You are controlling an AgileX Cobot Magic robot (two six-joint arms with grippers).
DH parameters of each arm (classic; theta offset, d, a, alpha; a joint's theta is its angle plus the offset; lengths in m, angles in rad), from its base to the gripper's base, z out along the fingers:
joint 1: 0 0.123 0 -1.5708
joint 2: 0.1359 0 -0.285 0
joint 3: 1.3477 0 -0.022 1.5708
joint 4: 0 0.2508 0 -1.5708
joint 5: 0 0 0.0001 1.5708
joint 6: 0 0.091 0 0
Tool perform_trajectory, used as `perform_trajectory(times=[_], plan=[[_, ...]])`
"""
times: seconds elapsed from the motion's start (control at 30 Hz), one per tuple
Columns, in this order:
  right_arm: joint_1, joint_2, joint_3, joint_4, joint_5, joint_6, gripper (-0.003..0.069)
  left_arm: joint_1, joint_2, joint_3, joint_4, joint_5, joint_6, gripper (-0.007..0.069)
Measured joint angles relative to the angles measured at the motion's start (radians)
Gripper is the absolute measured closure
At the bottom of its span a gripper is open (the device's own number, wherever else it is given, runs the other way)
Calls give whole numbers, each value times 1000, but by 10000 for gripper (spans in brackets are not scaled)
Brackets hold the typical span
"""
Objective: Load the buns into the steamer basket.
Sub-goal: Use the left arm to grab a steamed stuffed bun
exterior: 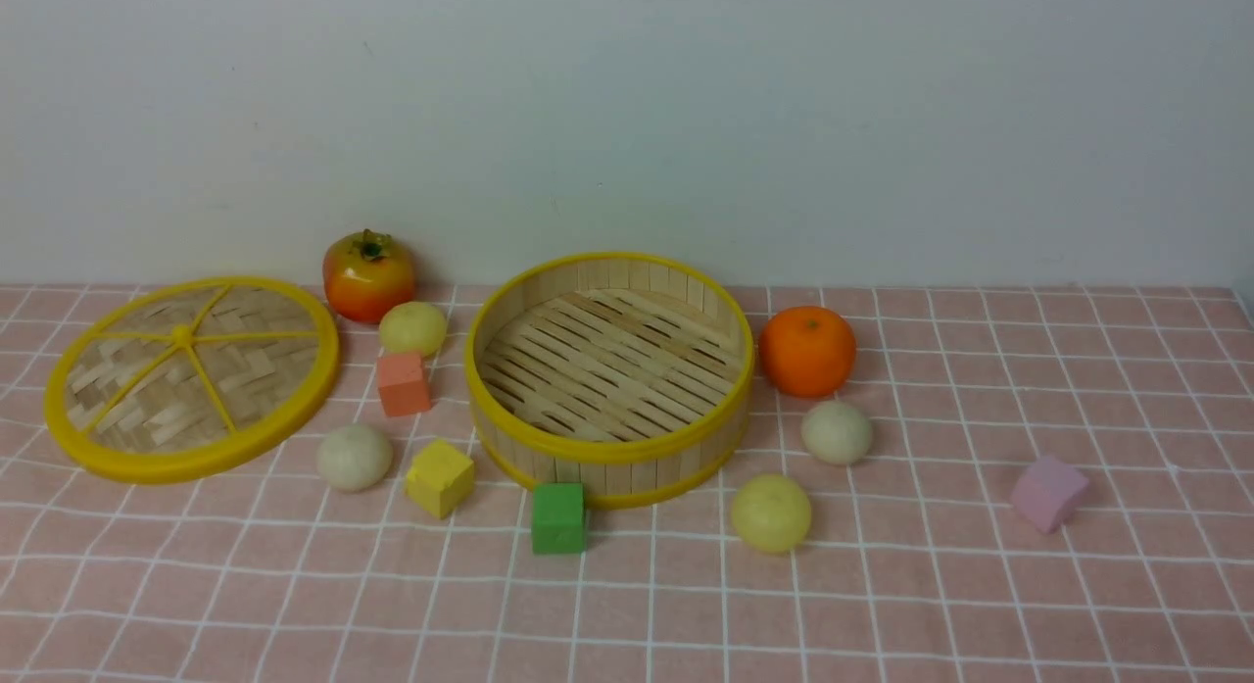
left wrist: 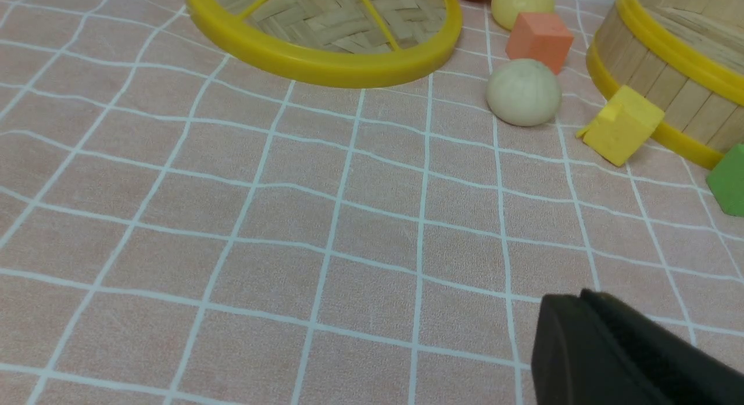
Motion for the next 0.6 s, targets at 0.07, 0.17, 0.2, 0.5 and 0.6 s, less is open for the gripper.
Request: perform_trajectory(times=[0.07, 0.17, 0.2, 0.5, 0.6], plan=[[0, 0, 0, 0, 0, 0, 419, 0, 0, 0, 0, -6, 0, 597], [0, 0, 0, 0, 0, 0, 419, 0, 0, 0, -3, -29, 0, 595], [0, 0, 0, 0, 0, 0, 419, 0, 0, 0, -16, -40, 0, 595], [0, 0, 0, 0, 0, 0, 419, 0, 0, 0, -517, -198, -85, 586], [0, 0, 0, 0, 0, 0, 419, 0, 0, 0, -664, -257, -96, 585]])
